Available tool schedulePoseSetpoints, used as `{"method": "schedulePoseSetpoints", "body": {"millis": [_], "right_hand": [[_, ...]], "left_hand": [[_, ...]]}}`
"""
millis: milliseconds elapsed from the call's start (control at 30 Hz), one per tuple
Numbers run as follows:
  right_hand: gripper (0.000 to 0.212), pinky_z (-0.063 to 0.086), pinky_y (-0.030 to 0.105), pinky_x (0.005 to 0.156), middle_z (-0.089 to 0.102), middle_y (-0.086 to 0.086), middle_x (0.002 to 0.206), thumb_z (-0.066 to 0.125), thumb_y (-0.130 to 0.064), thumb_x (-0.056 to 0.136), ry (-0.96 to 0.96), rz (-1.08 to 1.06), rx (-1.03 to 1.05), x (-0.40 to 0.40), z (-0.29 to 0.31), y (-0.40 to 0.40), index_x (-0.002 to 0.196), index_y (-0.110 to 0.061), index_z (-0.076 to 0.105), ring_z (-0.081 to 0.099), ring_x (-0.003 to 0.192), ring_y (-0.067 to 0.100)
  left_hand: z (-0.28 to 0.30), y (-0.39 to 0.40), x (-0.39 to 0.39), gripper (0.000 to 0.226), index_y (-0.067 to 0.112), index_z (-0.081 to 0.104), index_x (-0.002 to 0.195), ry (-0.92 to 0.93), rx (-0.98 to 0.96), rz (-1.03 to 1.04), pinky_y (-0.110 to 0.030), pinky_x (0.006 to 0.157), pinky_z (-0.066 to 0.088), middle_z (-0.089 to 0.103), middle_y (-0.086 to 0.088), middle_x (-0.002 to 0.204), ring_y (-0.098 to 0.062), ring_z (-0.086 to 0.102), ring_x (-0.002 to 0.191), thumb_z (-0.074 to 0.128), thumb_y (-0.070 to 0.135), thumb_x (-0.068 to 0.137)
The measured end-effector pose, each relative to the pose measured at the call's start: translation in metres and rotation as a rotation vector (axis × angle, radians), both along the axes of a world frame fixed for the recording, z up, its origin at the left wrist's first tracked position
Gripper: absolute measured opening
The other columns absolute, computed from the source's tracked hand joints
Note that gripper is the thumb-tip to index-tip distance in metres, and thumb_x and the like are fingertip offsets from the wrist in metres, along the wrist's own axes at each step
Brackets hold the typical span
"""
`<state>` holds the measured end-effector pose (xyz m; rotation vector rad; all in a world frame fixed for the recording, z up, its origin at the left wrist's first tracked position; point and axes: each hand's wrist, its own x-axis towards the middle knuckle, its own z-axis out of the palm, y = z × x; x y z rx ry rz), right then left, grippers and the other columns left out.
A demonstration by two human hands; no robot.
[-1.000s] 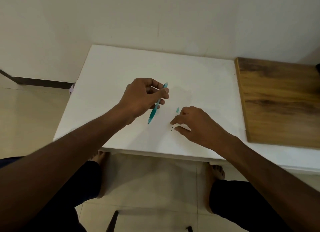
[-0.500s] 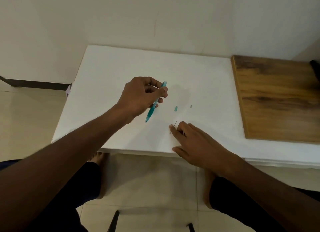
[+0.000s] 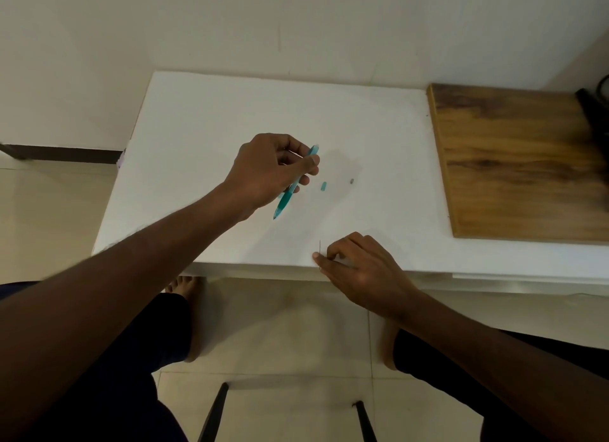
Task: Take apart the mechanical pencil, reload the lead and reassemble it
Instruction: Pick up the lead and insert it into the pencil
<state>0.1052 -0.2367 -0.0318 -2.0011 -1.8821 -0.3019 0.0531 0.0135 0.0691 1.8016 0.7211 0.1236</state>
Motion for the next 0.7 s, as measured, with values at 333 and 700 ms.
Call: {"method": "schedulePoseSetpoints", "body": {"millis": [333, 700], "right_hand": [[0.009, 0.051, 0.040, 0.061, 0.075, 0.010, 0.090, 0.078, -0.014, 0.097, 0.104, 0.056, 0.156, 0.005, -0.003, 0.003, 0.102, -0.011, 0.084, 0.067, 0.079, 0.025], [0.013, 0.066, 0.035, 0.083, 0.084, 0.005, 0.103, 0.075, -0.019, 0.099, 1.438, -0.485, 0.394, 0.065, 0.076, 0.040, 0.111, -0.017, 0.080, 0.081, 0.096, 0.025]], "left_hand": [[-0.005, 0.002, 0.003, 0.021, 0.016, 0.079, 0.107, 0.000, 0.016, -0.014, -0.020, 0.069, 0.065, 0.086, 0.008, 0.091, -0.010, 0.083, 0.080, 0.080, 0.035, 0.098], [-0.013, -0.002, -0.001, 0.018, 0.028, 0.075, 0.116, -0.063, 0.052, -0.190, -0.027, 0.074, 0.069, 0.086, 0.013, 0.092, -0.009, 0.083, 0.080, 0.079, 0.034, 0.099]]}}
